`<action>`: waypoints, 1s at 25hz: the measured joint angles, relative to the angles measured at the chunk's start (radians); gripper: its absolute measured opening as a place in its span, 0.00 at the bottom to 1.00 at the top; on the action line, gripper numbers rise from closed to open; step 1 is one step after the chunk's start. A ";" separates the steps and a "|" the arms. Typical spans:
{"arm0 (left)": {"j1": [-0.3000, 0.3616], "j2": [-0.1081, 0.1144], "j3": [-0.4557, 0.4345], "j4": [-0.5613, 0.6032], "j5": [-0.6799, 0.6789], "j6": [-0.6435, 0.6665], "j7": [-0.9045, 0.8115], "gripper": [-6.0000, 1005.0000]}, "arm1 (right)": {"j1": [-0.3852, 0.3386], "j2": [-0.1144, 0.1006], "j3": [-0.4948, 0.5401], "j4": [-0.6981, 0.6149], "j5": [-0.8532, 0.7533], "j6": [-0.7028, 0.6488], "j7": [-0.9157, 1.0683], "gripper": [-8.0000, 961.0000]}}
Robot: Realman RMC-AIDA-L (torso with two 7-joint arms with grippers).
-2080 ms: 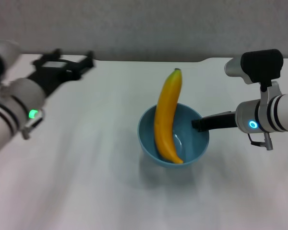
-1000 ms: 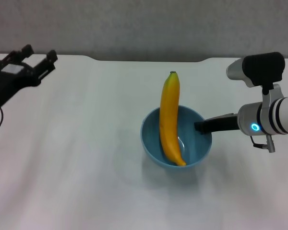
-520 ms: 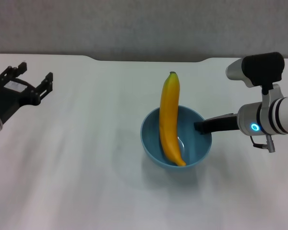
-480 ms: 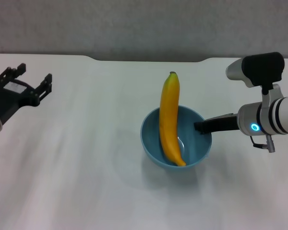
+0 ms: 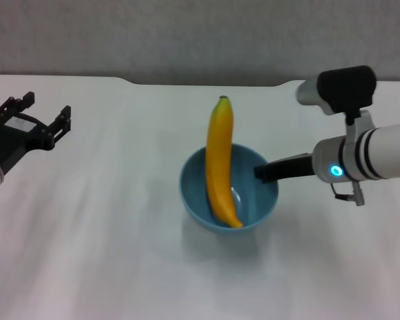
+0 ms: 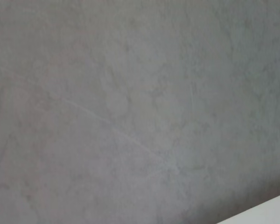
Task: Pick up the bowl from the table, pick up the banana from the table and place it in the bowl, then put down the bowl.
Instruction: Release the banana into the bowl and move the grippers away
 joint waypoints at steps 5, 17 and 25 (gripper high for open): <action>-0.005 -0.001 0.000 -0.003 0.001 -0.005 -0.008 0.72 | 0.013 0.003 -0.083 0.020 0.084 -0.010 0.000 0.08; 0.004 0.000 0.040 -0.012 -0.045 0.001 -0.009 0.72 | 0.009 0.004 -0.191 0.075 0.157 -0.038 0.006 0.09; 0.010 0.002 0.041 -0.011 -0.049 0.002 -0.008 0.72 | 0.008 0.004 -0.194 0.082 0.159 -0.039 0.006 0.09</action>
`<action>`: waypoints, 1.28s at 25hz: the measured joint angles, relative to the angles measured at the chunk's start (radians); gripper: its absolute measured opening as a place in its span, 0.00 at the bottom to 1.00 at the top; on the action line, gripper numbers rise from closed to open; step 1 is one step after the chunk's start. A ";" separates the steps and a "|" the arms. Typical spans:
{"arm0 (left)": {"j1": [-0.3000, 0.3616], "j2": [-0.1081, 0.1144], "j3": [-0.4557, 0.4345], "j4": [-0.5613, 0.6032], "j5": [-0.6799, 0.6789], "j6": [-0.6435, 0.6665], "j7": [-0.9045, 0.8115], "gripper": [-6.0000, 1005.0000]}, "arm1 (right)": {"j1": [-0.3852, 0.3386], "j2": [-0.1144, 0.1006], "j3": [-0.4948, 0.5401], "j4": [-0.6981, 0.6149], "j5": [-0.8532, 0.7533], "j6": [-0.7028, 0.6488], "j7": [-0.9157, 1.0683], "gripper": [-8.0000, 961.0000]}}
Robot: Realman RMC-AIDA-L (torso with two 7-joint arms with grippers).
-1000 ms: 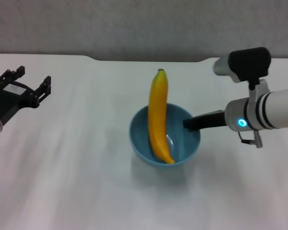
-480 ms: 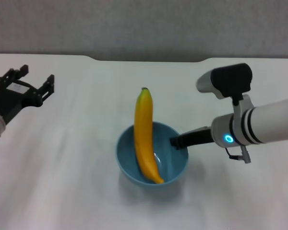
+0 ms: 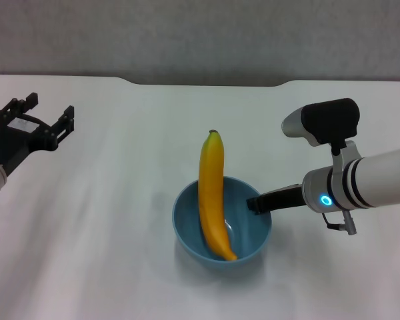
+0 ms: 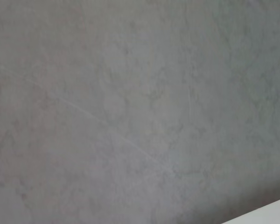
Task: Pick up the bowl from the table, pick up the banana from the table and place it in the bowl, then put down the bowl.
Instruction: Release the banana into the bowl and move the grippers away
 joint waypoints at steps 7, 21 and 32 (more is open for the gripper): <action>0.000 -0.001 0.000 0.001 -0.001 0.000 0.000 0.72 | -0.001 0.000 -0.001 0.002 0.000 -0.001 0.000 0.09; 0.001 -0.001 0.000 0.001 -0.001 -0.001 0.000 0.72 | -0.015 0.000 0.000 -0.001 0.000 -0.001 -0.004 0.14; 0.019 0.001 0.008 0.000 -0.001 -0.003 -0.010 0.72 | -0.123 -0.009 0.015 -0.161 -0.011 -0.014 -0.059 0.42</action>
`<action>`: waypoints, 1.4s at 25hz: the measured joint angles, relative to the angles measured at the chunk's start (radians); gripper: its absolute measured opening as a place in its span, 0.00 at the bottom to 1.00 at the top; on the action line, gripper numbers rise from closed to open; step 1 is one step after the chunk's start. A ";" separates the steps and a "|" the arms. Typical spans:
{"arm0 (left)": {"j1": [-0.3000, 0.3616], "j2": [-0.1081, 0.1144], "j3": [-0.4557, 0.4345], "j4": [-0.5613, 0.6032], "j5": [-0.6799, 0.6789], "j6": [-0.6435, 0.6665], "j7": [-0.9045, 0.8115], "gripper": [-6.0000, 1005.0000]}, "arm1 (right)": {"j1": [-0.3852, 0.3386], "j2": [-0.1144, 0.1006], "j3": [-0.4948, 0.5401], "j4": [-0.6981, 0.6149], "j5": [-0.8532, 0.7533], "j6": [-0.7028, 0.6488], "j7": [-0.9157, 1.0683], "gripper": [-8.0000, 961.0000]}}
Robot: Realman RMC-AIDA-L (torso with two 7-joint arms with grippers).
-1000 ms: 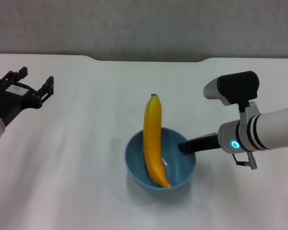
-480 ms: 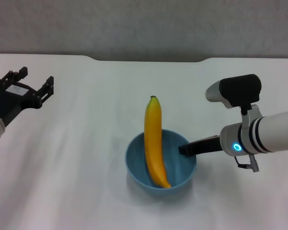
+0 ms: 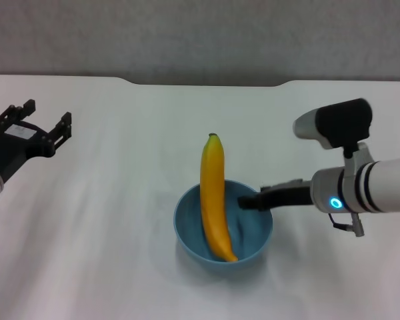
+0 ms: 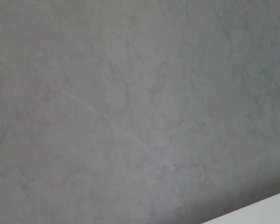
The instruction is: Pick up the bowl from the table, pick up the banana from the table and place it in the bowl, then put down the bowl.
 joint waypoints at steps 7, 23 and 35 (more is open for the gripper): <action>0.032 0.000 0.007 -0.028 0.002 -0.005 0.006 0.72 | -0.160 -0.002 0.104 -0.186 0.000 0.006 -0.111 0.74; 0.143 -0.009 0.206 -0.237 -0.085 0.179 0.173 0.72 | -0.255 0.002 0.234 -0.198 0.032 -0.016 -0.243 0.82; 0.193 -0.009 0.297 -0.240 -0.278 0.128 0.270 0.72 | -0.311 0.001 0.270 -0.102 0.374 -0.031 -0.601 0.82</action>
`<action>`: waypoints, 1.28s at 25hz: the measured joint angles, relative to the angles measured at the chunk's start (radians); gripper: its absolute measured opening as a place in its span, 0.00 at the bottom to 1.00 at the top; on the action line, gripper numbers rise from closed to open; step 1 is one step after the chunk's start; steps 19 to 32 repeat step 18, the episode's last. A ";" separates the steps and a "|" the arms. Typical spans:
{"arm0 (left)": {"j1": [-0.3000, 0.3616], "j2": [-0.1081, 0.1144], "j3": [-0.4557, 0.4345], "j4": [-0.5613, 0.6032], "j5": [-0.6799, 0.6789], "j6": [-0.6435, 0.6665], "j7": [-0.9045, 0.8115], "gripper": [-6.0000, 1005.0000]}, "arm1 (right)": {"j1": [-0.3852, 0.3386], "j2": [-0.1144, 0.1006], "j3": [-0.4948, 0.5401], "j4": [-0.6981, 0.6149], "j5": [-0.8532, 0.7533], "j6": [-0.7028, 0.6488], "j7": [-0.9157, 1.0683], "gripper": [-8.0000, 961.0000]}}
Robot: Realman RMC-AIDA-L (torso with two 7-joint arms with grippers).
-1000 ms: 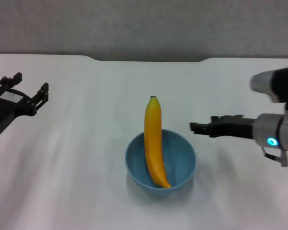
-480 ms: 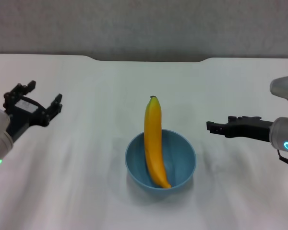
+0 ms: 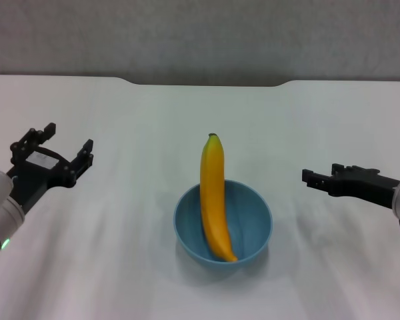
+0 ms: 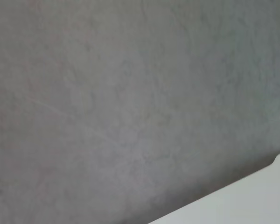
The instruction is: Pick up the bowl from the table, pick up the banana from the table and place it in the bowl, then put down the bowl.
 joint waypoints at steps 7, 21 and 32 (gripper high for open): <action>-0.014 0.001 0.017 0.069 -0.076 -0.076 0.000 0.72 | -0.004 0.003 -0.008 0.093 0.248 0.001 -0.254 0.81; -0.064 0.005 0.019 0.214 -0.155 -0.147 -0.035 0.72 | 0.007 0.007 -0.027 0.244 0.560 0.014 -0.576 0.81; -0.064 0.005 0.019 0.214 -0.155 -0.147 -0.035 0.72 | 0.007 0.007 -0.027 0.244 0.560 0.014 -0.576 0.81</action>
